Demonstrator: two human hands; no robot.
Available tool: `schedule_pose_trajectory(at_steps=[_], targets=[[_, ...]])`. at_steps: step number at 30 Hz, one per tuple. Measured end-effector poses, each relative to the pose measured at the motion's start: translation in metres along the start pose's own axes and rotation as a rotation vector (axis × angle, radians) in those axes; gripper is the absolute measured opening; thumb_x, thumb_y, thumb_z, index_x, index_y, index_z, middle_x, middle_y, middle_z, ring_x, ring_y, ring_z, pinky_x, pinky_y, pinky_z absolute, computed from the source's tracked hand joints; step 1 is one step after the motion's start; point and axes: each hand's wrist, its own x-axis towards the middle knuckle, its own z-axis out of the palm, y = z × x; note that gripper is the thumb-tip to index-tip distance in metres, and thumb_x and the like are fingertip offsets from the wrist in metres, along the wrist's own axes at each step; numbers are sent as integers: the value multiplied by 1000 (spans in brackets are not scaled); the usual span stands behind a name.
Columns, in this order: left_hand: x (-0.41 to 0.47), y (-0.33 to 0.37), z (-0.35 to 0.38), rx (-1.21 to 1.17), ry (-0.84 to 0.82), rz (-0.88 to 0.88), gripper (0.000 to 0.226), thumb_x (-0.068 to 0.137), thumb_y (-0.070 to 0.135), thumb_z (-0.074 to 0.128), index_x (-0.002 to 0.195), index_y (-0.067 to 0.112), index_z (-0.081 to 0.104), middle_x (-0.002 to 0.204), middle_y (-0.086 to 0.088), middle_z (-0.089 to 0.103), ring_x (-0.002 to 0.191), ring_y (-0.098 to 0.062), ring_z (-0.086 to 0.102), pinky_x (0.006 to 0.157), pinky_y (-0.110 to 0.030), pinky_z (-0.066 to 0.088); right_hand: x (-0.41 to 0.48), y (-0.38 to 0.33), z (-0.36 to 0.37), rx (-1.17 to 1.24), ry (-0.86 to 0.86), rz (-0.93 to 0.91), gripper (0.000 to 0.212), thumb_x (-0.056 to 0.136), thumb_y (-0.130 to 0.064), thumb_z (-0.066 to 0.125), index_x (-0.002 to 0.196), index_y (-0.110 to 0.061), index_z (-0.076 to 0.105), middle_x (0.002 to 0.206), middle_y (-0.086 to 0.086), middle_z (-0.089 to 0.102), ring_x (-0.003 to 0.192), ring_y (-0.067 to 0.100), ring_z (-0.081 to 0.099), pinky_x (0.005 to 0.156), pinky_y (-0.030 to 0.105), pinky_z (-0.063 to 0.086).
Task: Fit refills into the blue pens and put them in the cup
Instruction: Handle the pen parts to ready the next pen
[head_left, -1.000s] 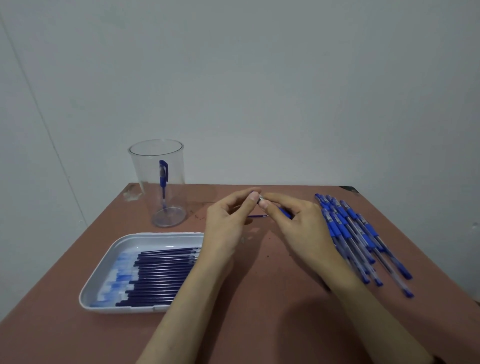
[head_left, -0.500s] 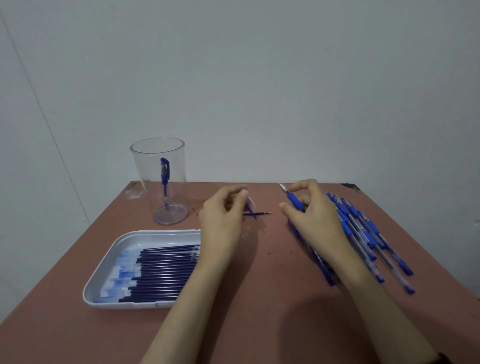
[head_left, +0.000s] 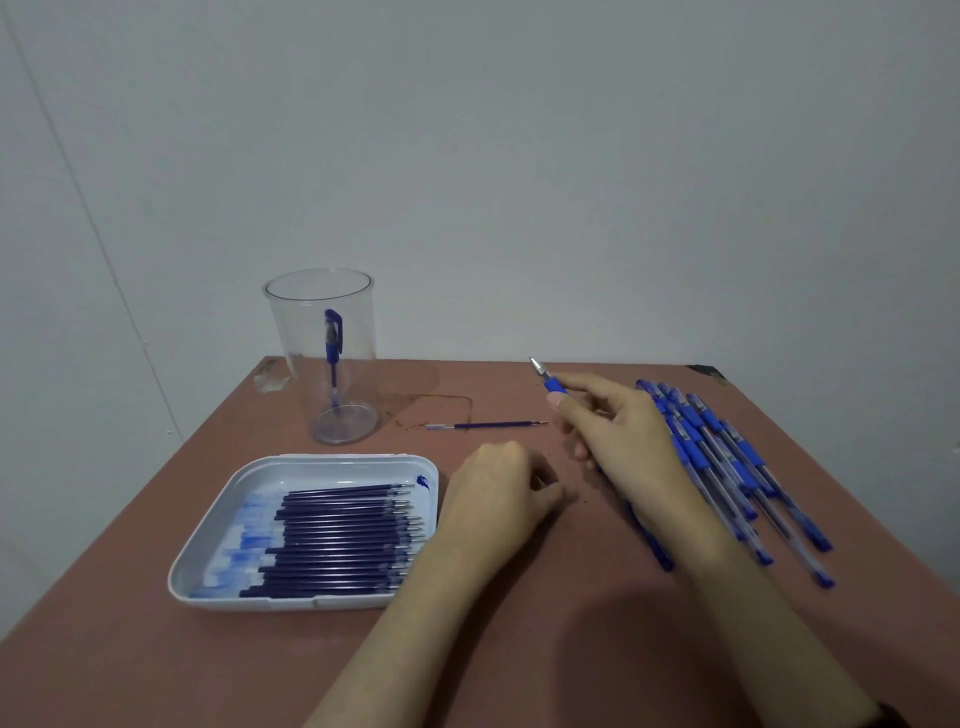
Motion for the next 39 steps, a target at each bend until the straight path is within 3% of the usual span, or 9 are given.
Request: schedule_pose_trajectory(at_steps=[5,8,11,17,24,28,32,35,39], targets=[[9,-2,-17,-497,309,-124,33,90,4,51,117,17,66,95,-1,71,85,-11,66,69,-19,46,0,-5,1,363,-64,202,12,94,-12,56,99,-7,66,60,6,56,44,11,39,43,22,27],[7,0,-32,-1114,159,-163,24,94,9,52,114,14,66,100,-2,71,81,-2,67,72,-16,52,-1,-9,0,538,-248,299,24,94,-17,52,104,0,65,57,4,50,41,9,33,39,20,23],[3,4,-35,-1316,59,-77,22,97,19,48,103,15,68,101,-3,73,95,-11,67,84,-20,52,-5,-11,0,633,-453,387,29,88,-24,51,101,-1,64,53,0,42,36,5,27,38,19,15],[4,5,-36,-1500,38,-70,20,92,16,49,99,12,68,91,0,73,90,-7,67,77,-16,53,-4,-8,-1,827,-548,449,29,84,-23,51,83,-6,74,50,0,37,32,3,24,35,17,11],[5,3,-36,-1497,228,-167,10,83,9,63,83,-1,66,60,1,62,53,-6,55,70,-19,50,-5,-6,8,512,-419,210,33,80,-29,59,99,-2,62,52,-1,41,36,4,24,41,21,11],[5,5,-35,-1547,191,-210,11,82,13,66,85,7,58,70,-2,66,61,-10,63,63,-19,54,-6,-4,11,470,-385,149,14,79,-27,62,81,-14,67,54,2,43,37,7,25,37,18,15],[5,5,-39,-1689,60,-170,34,92,20,52,124,11,49,116,-6,68,106,-14,64,92,-30,51,-3,-3,9,475,-324,216,16,92,-20,56,82,-14,67,54,2,44,37,7,26,35,17,17],[6,3,-40,-1677,126,-197,31,93,11,49,124,13,52,106,-6,72,101,-15,67,96,-32,47,-1,-4,4,490,-254,211,15,96,-17,53,92,-9,65,54,1,46,38,8,27,36,18,18],[7,-1,-37,-1506,223,-233,23,89,3,57,107,18,61,87,0,73,83,-10,67,80,-24,51,0,-3,2,432,-249,202,15,95,-17,55,97,-6,65,54,2,47,38,9,29,37,19,19]])
